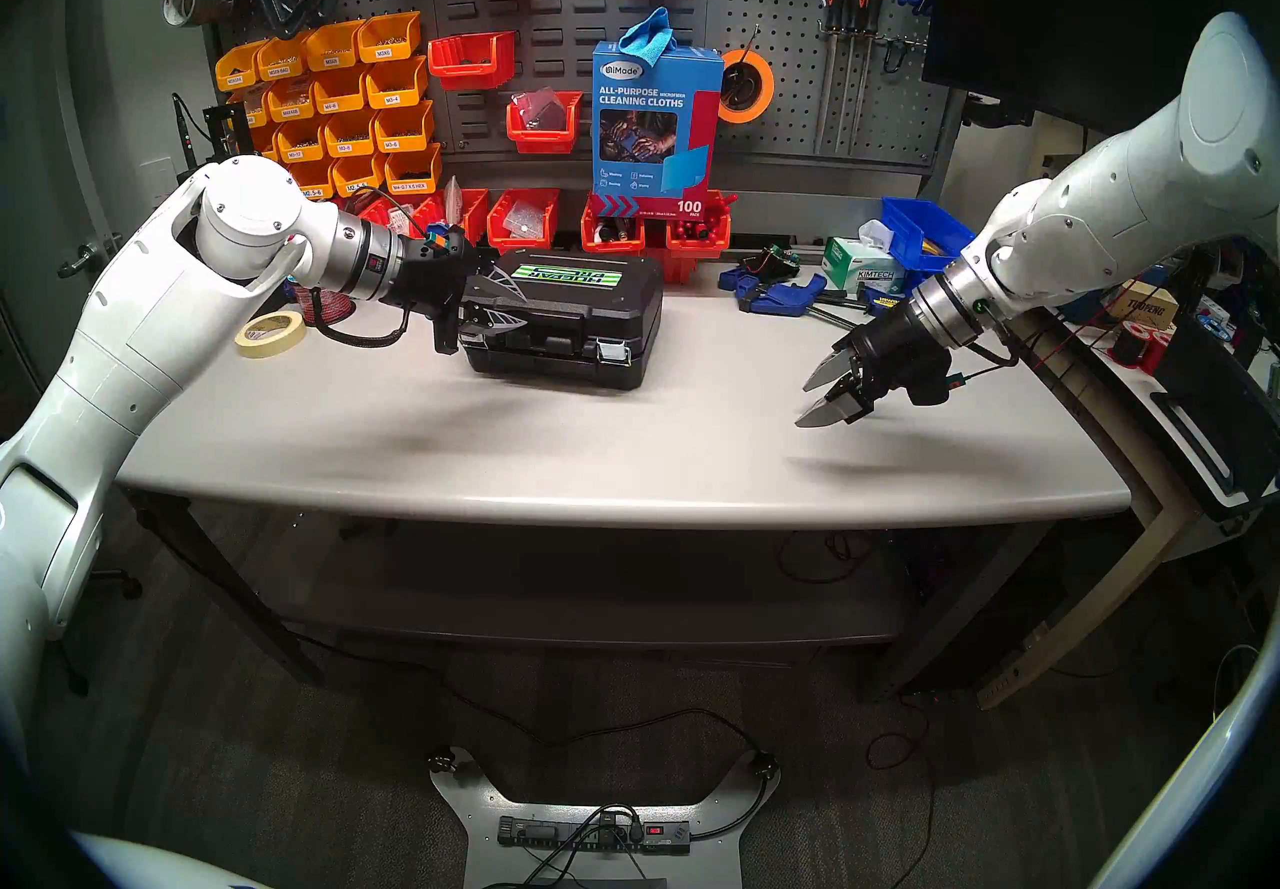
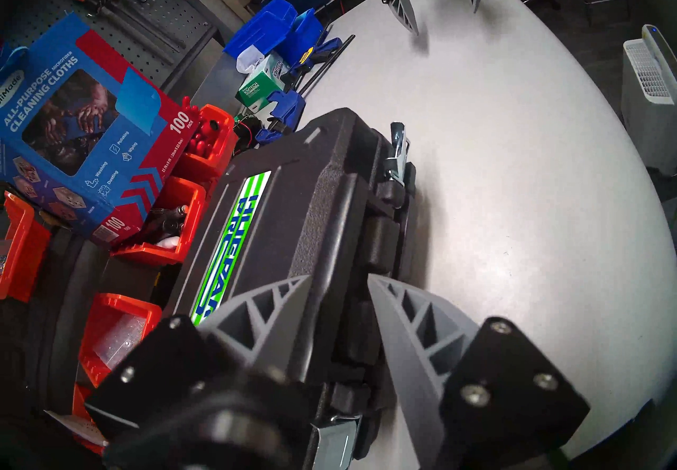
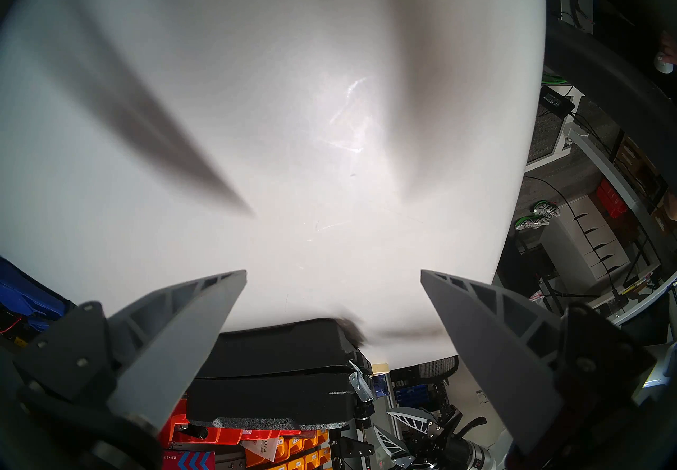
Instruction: Open the tool box
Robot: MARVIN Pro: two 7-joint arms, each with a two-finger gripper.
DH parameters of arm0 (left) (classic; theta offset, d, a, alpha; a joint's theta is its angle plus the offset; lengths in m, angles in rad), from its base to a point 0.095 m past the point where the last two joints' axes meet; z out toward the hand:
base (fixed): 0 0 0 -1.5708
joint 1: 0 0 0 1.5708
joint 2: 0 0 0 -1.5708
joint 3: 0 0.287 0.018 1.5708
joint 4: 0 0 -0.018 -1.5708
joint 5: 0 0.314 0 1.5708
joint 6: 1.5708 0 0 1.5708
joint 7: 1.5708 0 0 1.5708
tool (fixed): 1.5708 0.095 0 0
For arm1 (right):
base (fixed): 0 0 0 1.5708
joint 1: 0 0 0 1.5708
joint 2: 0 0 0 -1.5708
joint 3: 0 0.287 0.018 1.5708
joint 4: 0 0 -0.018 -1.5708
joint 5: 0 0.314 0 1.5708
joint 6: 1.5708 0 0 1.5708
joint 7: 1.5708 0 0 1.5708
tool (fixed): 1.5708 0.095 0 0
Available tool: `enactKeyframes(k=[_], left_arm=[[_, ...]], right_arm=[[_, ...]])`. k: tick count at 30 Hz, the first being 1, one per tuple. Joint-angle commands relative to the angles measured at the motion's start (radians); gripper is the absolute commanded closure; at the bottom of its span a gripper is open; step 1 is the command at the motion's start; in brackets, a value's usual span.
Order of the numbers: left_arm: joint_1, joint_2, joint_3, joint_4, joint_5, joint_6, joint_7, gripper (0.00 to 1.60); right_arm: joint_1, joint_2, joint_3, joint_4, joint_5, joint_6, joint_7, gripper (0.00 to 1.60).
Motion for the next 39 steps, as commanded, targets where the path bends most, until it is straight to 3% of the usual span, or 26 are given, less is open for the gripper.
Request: enactKeyframes(k=[1, 13, 17, 23, 28, 29, 30, 39], left_arm=[[-0.036, -0.031, 0.008, 0.041, 0.009, -0.002, -0.007, 0.72], [-0.060, -0.087, 0.046, 0.137, 0.026, -0.027, -0.012, 0.78], [-0.062, -0.089, 0.055, 0.145, 0.028, -0.031, -0.026, 0.74], [-0.056, -0.079, 0.076, 0.130, 0.034, -0.021, -0.057, 0.83], [-0.039, -0.083, 0.096, 0.126, 0.050, -0.016, -0.050, 1.00], [-0.037, -0.087, 0.102, 0.129, 0.054, -0.009, -0.047, 1.12], [-0.037, -0.089, 0.103, 0.131, 0.054, -0.009, -0.047, 1.57], [-0.044, -0.108, 0.091, 0.139, 0.046, 0.017, -0.022, 1.60]], right_arm=[[0.012, -0.002, -0.002, -0.002, -0.003, 0.002, 0.002, 0.00], [0.012, -0.002, -0.002, -0.002, -0.003, 0.002, 0.002, 0.00], [0.012, -0.002, -0.002, -0.002, -0.003, 0.002, 0.003, 0.00], [0.012, -0.002, -0.002, -0.002, -0.003, 0.002, 0.003, 0.00], [0.012, -0.002, -0.002, -0.002, -0.003, 0.002, 0.003, 0.00], [0.012, -0.002, -0.002, -0.002, -0.003, 0.002, 0.003, 0.00], [0.013, -0.002, -0.002, -0.002, -0.003, 0.002, 0.003, 0.00], [0.012, -0.002, -0.002, -0.002, -0.003, 0.002, 0.003, 0.00]])
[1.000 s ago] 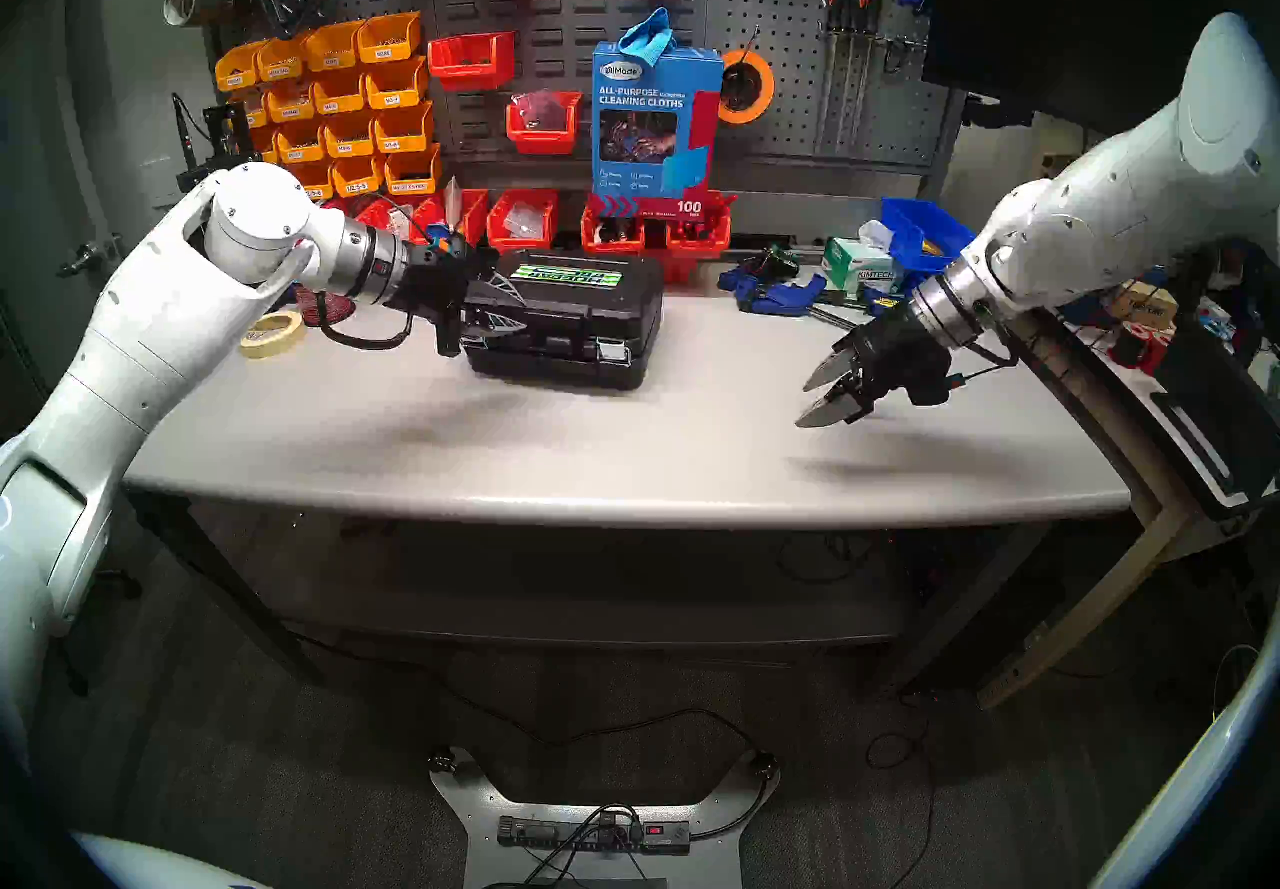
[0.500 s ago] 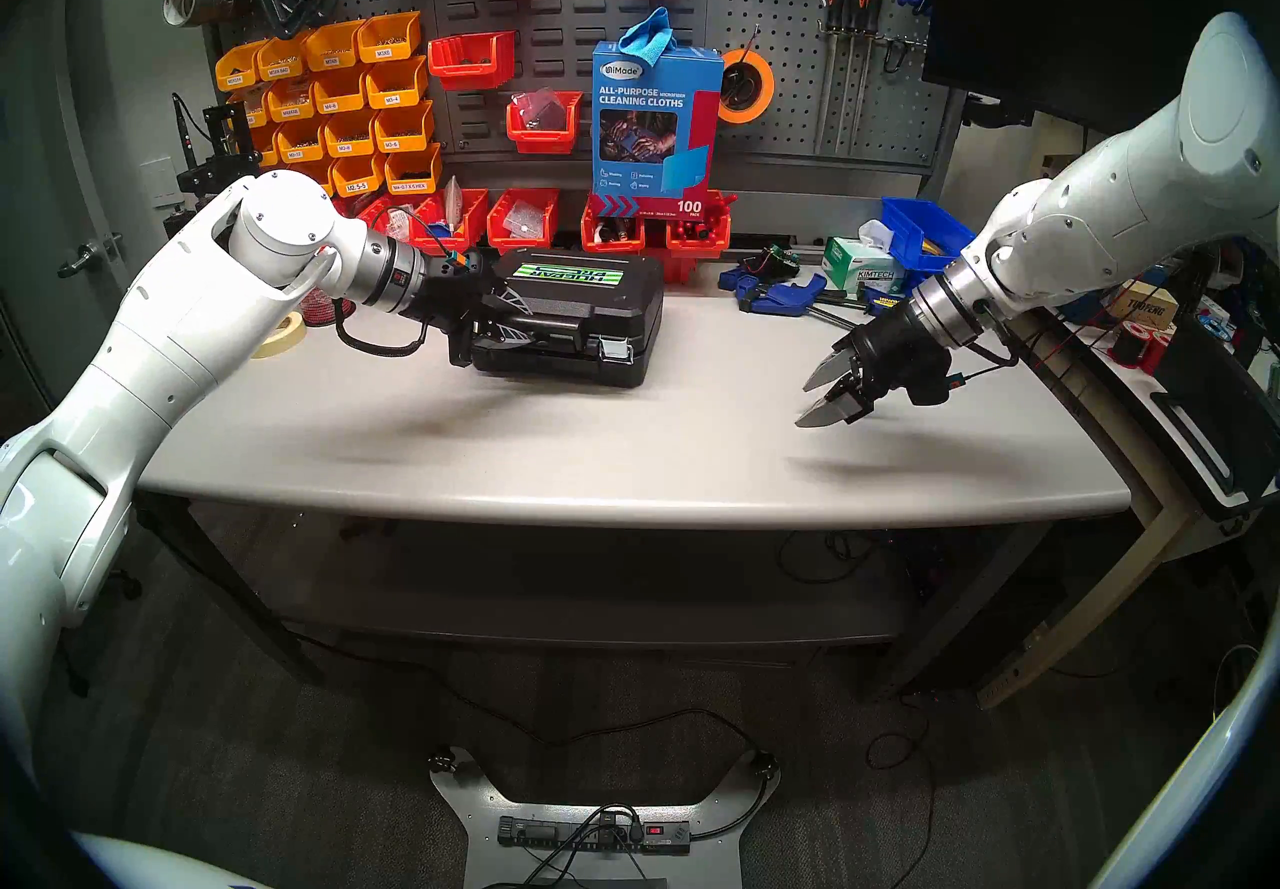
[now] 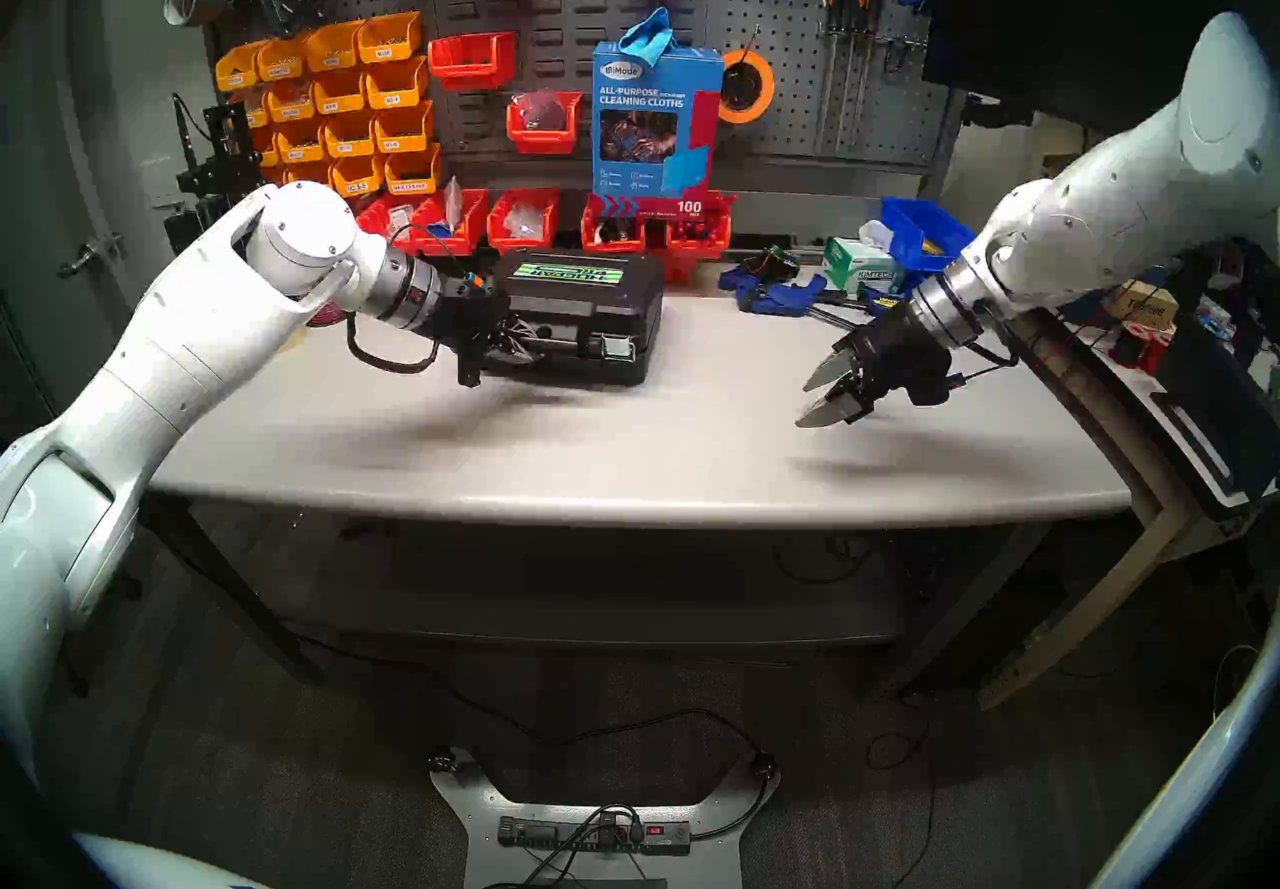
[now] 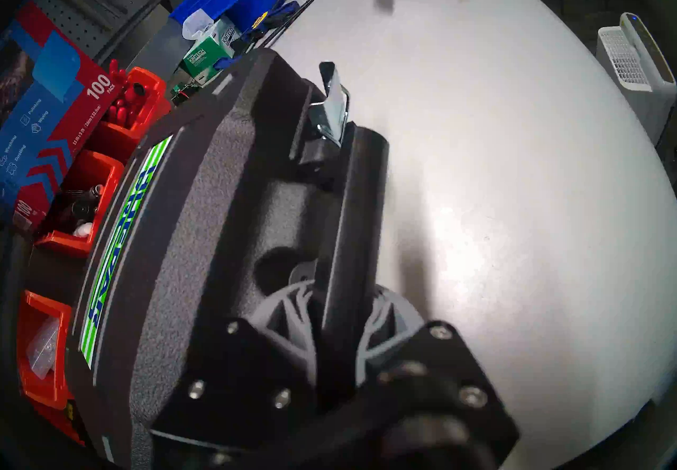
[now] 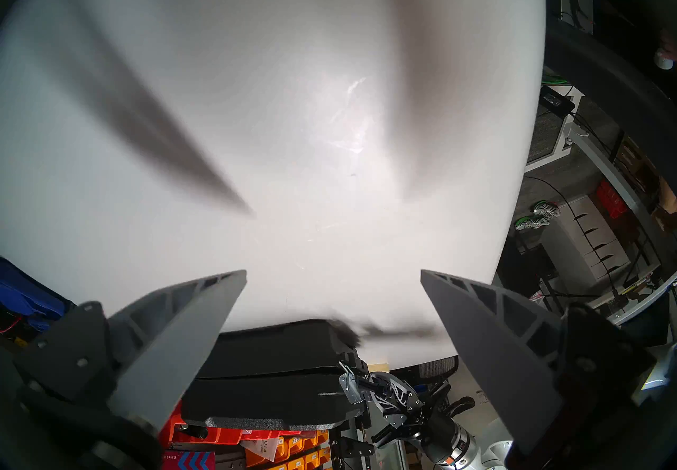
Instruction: Open the tool box
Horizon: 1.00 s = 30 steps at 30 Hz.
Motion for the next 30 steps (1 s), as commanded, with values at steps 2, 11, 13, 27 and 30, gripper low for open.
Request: enactKeyframes(k=[2, 11, 13, 27, 30], left_arm=[[-0.006, -0.015, -0.028, -0.002, -0.027, 0.037, 0.018, 1.60], [-0.052, -0.014, -0.098, -0.080, -0.112, 0.102, -0.037, 1.60], [-0.064, -0.016, -0.109, -0.092, -0.119, 0.111, -0.043, 1.60], [-0.175, -0.075, -0.191, -0.017, -0.134, 0.229, -0.021, 1.60], [-0.204, -0.103, -0.226, 0.034, -0.122, 0.262, 0.004, 1.60]], right_arm=[[0.012, -0.002, -0.002, -0.001, -0.002, 0.002, 0.002, 0.00], [0.009, -0.002, -0.001, 0.002, -0.001, 0.001, 0.000, 0.00], [0.009, -0.002, -0.001, 0.002, -0.001, 0.001, 0.000, 0.00], [0.008, -0.002, -0.001, 0.003, -0.001, 0.001, -0.001, 0.00], [0.008, -0.002, 0.000, 0.003, -0.001, 0.001, -0.001, 0.00]])
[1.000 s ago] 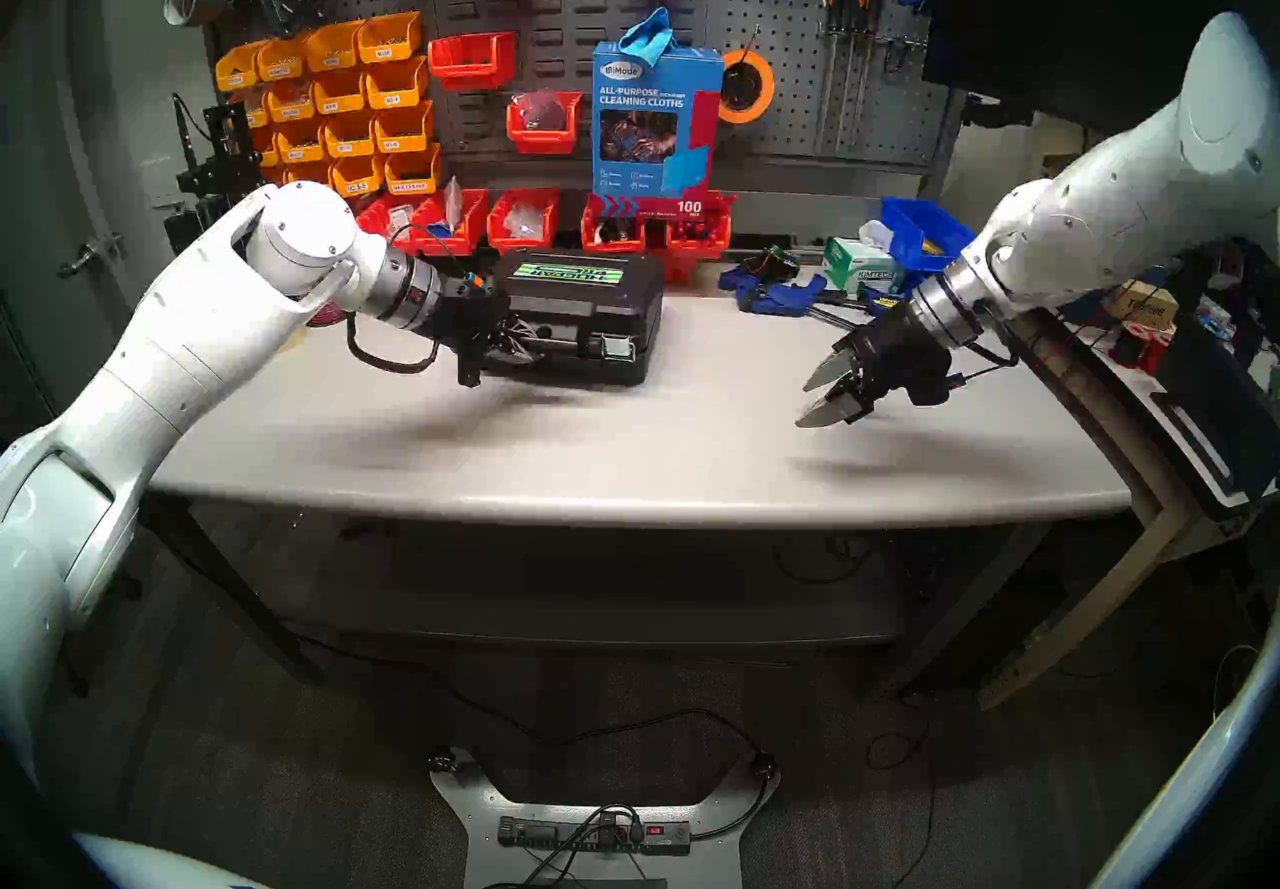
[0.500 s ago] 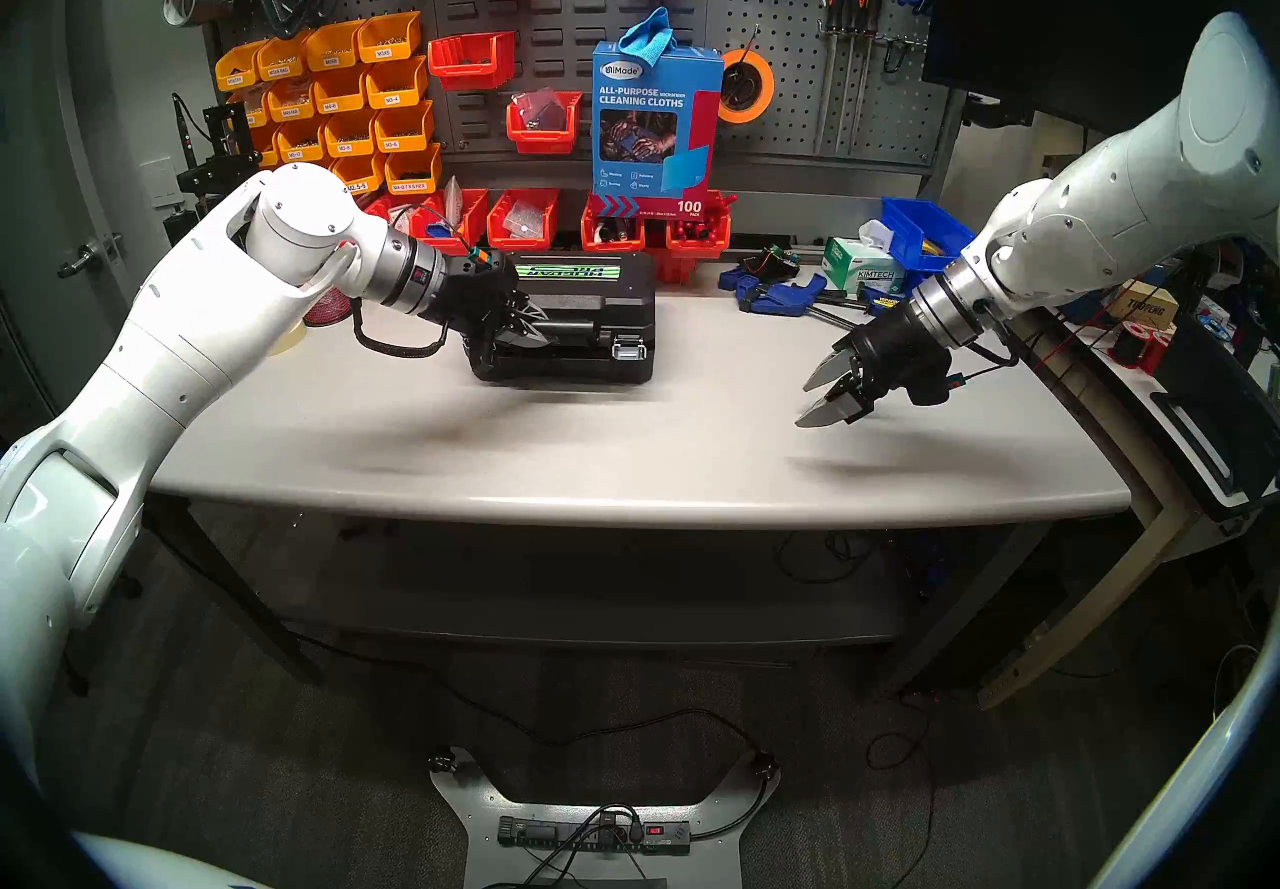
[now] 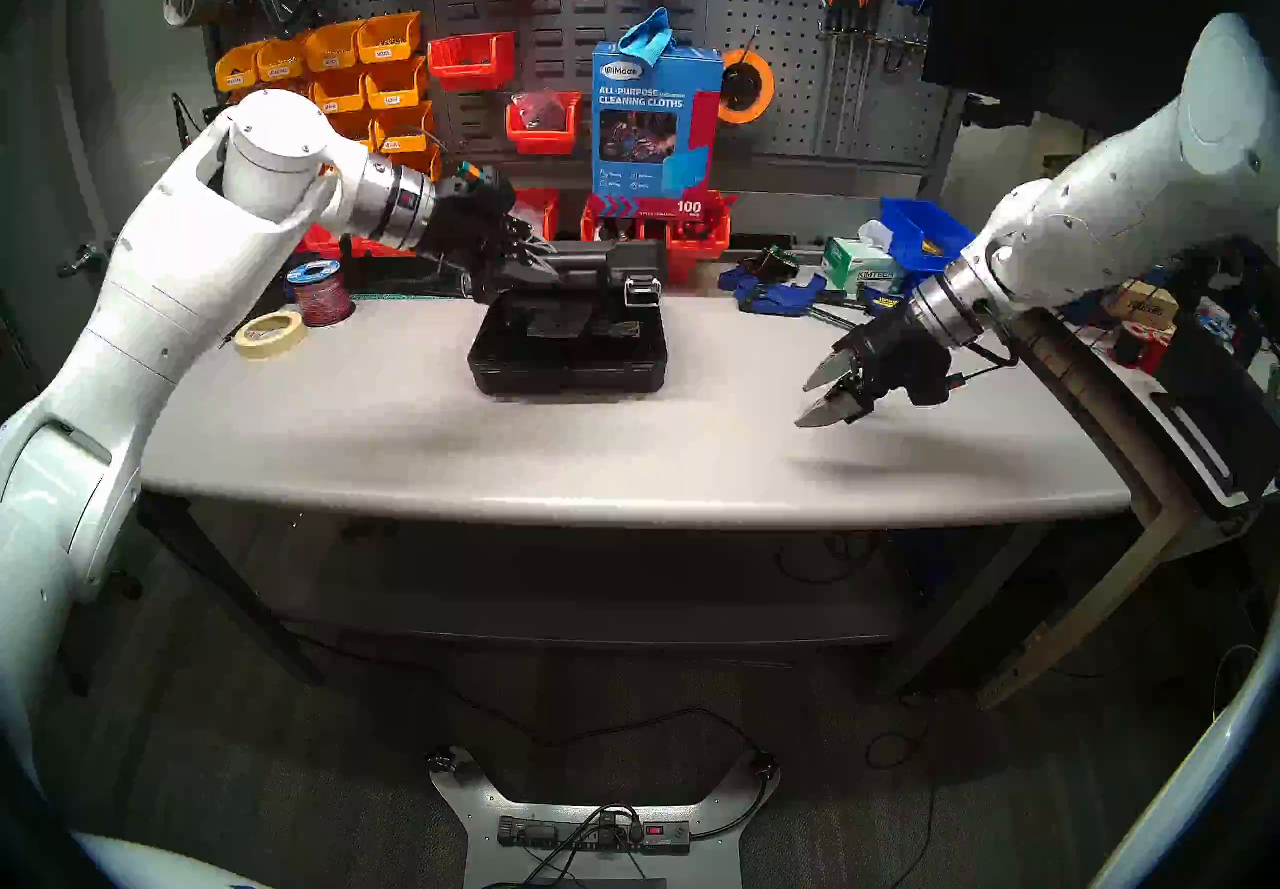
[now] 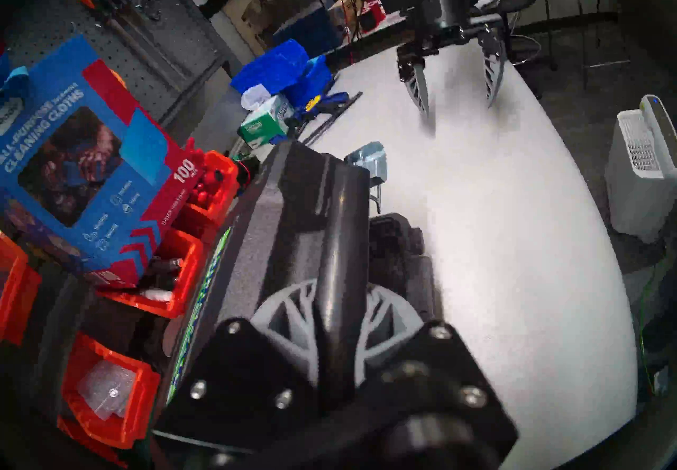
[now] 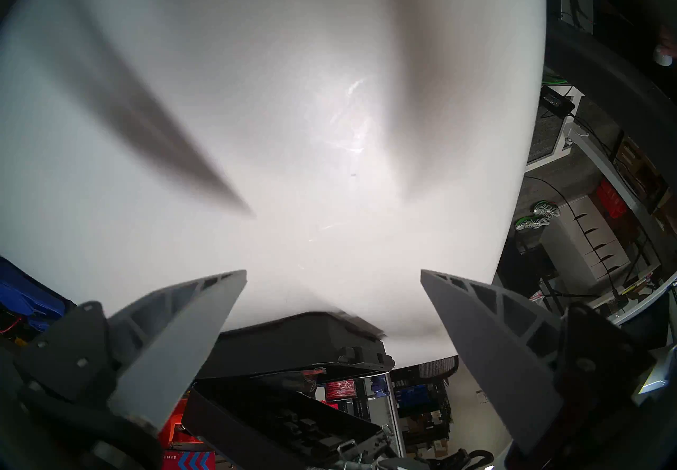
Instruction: Open the tool box
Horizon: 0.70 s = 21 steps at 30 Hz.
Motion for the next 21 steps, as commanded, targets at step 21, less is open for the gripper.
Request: enactKeyframes(k=[21], left_arm=[[-0.275, -0.228, -0.122, 0.385, 0.113, 0.293, 0.225, 1.60]], right_arm=[[0.008, -0.001, -0.001, 0.002, -0.001, 0.001, -0.001, 0.00]])
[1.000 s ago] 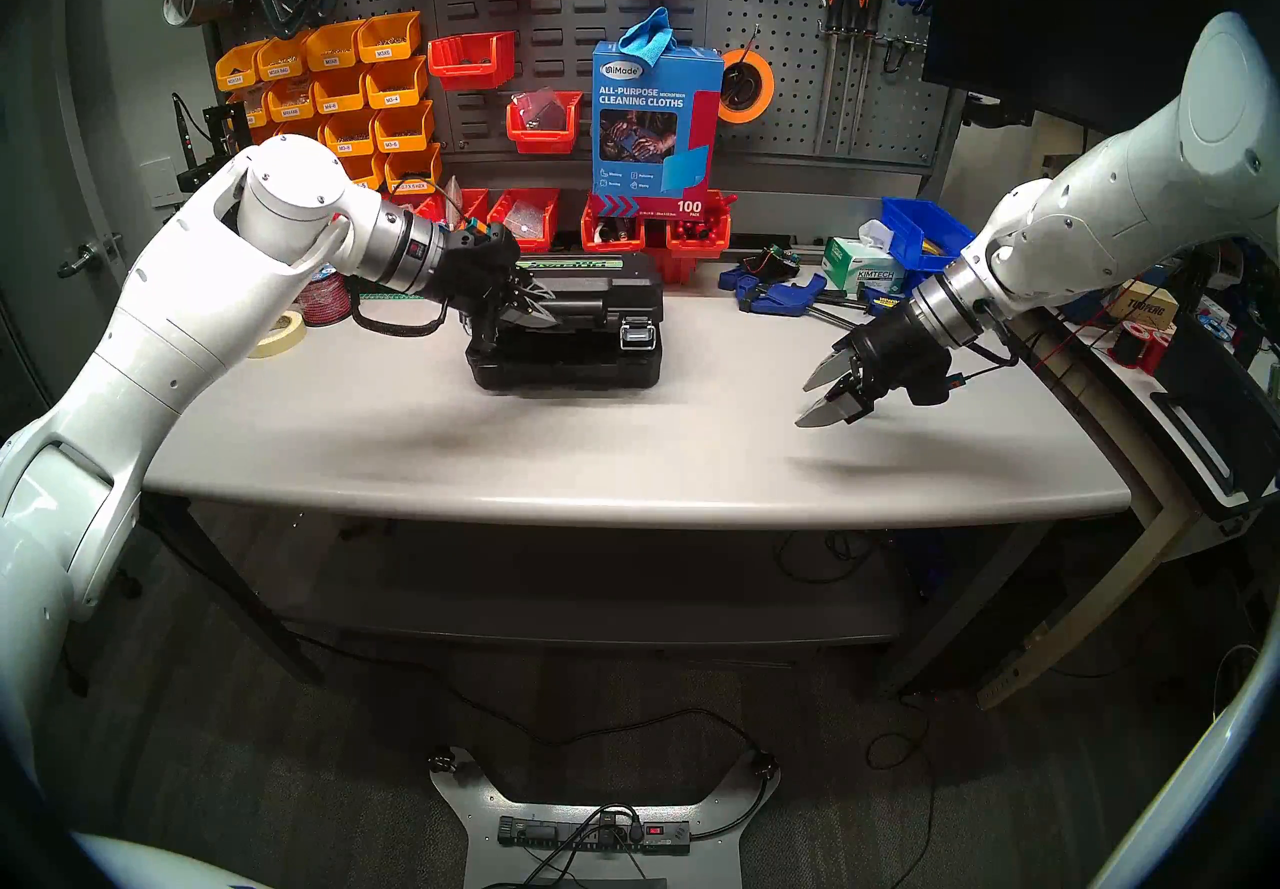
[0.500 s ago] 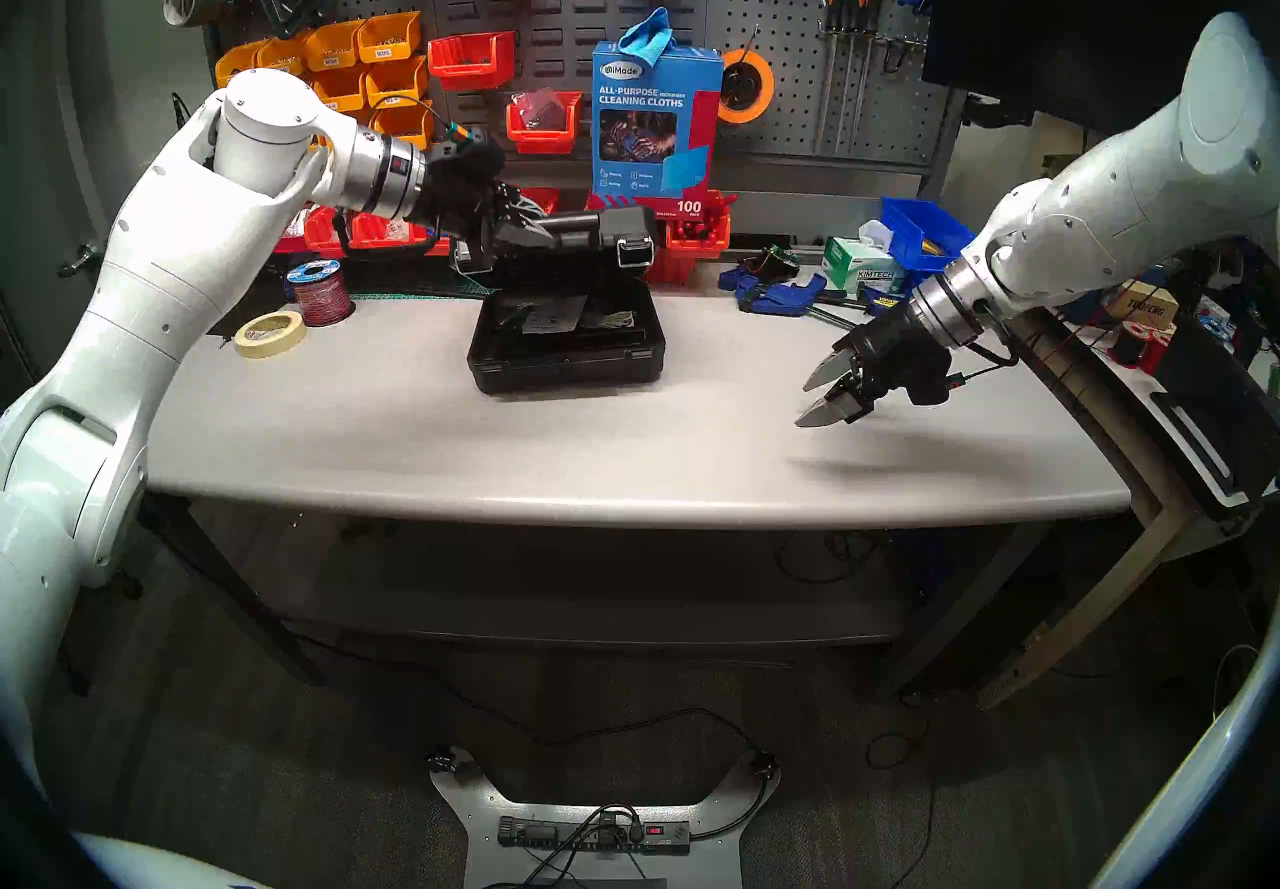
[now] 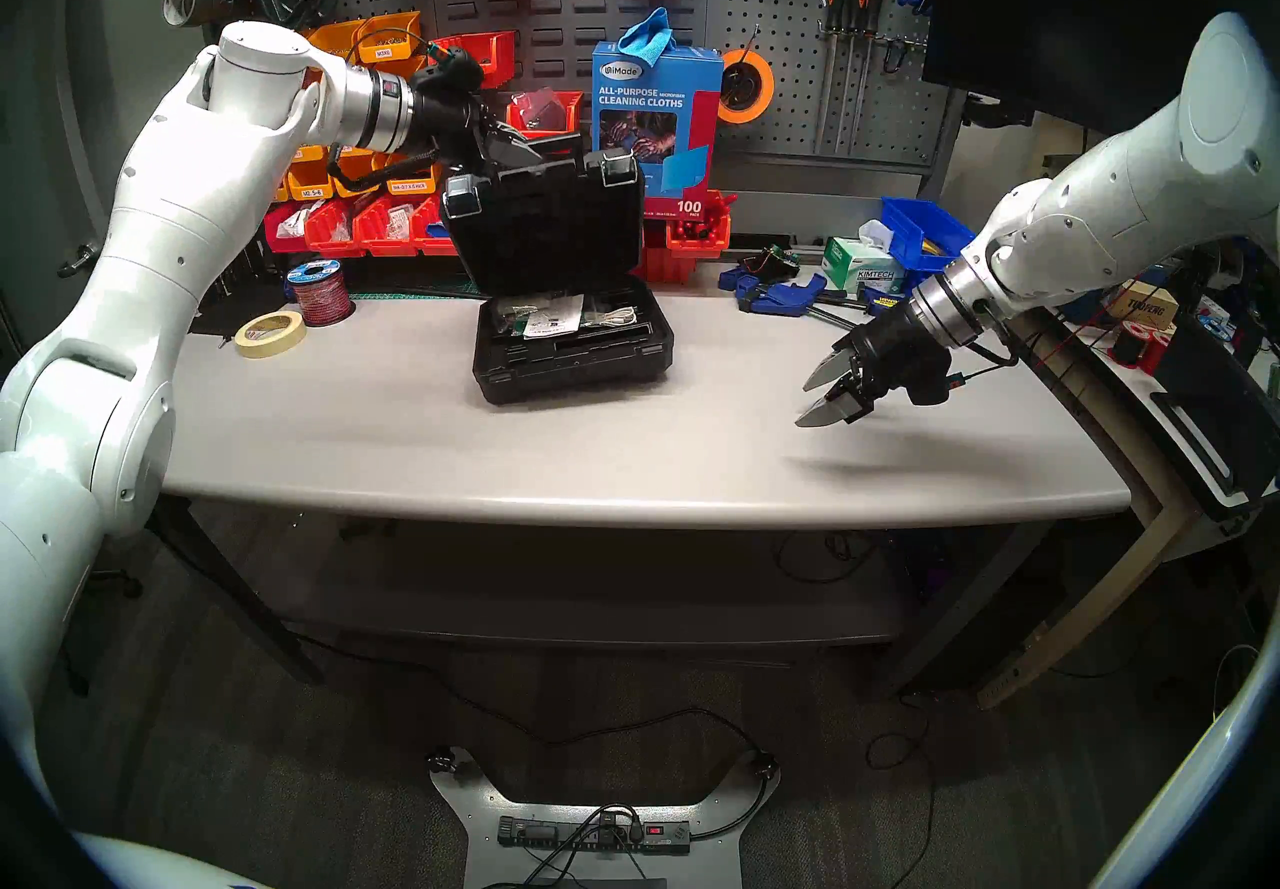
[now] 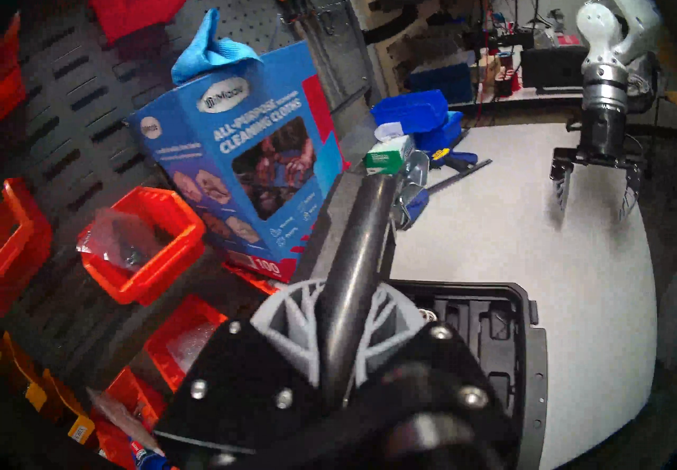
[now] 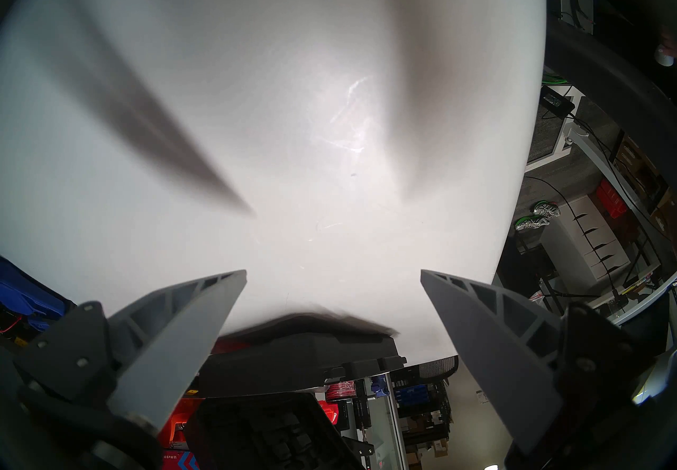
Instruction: Open the tool box
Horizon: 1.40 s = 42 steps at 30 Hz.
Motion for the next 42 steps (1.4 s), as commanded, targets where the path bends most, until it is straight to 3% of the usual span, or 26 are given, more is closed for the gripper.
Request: enactKeyframes(k=[1, 13, 21, 32, 42], left_arm=[[-0.102, -0.068, 0.017, 0.123, 0.059, 0.084, 0.106, 1.60], [-0.126, -0.107, 0.027, 0.287, 0.110, 0.122, 0.258, 1.60], [-0.162, -0.138, 0.023, 0.446, 0.131, 0.128, 0.371, 1.60], [-0.165, -0.176, 0.024, 0.661, 0.145, 0.123, 0.432, 1.60], [-0.148, -0.208, 0.008, 0.795, 0.140, 0.110, 0.461, 1.60]], right_arm=[[0.008, -0.001, -0.001, 0.002, -0.001, 0.001, 0.000, 0.00], [0.007, -0.001, 0.000, 0.003, -0.001, 0.001, 0.000, 0.00], [0.007, -0.001, 0.000, 0.003, -0.001, 0.001, 0.000, 0.00], [0.008, -0.001, 0.000, 0.003, -0.001, 0.001, 0.000, 0.00], [0.009, -0.001, -0.001, 0.002, -0.001, 0.001, 0.000, 0.00]])
